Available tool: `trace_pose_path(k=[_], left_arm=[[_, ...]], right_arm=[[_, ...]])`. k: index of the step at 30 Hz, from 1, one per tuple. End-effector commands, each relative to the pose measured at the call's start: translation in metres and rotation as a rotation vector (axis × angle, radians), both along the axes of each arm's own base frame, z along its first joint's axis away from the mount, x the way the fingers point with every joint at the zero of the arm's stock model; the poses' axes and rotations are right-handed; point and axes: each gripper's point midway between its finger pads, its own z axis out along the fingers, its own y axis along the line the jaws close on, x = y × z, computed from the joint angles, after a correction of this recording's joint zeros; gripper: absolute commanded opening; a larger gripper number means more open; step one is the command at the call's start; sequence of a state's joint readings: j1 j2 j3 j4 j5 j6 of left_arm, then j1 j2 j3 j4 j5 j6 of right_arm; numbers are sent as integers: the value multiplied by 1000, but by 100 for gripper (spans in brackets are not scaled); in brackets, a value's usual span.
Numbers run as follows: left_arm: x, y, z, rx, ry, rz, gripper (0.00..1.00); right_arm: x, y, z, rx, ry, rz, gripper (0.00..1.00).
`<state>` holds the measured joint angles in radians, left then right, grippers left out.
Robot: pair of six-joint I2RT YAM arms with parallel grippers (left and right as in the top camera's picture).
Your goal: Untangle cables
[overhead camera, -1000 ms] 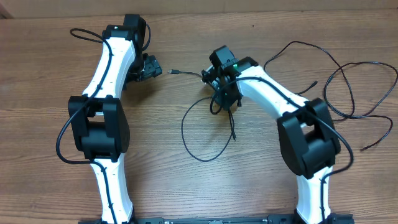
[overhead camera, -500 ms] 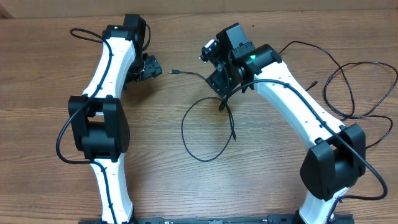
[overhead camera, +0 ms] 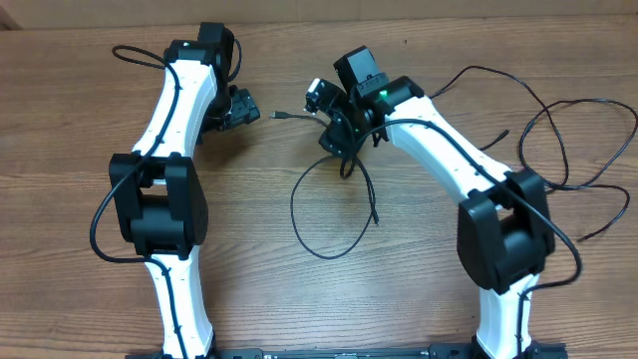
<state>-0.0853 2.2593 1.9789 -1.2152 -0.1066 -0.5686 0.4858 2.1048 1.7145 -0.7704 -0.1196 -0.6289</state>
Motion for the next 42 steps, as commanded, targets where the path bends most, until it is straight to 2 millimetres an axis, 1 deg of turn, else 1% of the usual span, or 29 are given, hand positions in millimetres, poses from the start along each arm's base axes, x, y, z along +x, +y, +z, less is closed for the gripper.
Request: trace_pose_path(k=[1,6,11,14,19,20,23,24,27,33,37,38,42], left_arm=[[1,-1,7,15,-15,-21,100],[1,-1,7,15,-15,-21,100],[1,-1,7,15,-15,-21,100],[1,-1,7,15,-15,-21,100],[1,-1,7,15,-15,-21,99],[1,-1,7,15,-15,-21,99],[1,-1,7,15,-15,-21,100],[1,-1,7,15,-15,-21,100],[1,-1,7,15,-15,-21,99],[1,-1,7,15,-15,-21,100],[1,-1,7,15,-15,-21,99],[1,-1,7,15,-15,-21,100],[1,-1,7,15,-15,-21,100]], right_arm=[[11,11,-13,18,-27,34,86],[34,23,-29,52,-94,34,85],[50,32,-45,76,-142,34,84],[56,35,-56,83,-154,34,84],[55,38,-68,96,-137,46,82],[55,39,-69,97,-139,46,80],[56,39,-71,97,-137,46,70],[55,39,-72,97,-132,42,68],[51,37,-75,100,-101,23,66],[41,39,-89,112,-45,36,63],[37,36,-96,130,6,-2,61],[34,36,-97,137,23,1,59],[22,36,-99,169,92,19,38]])
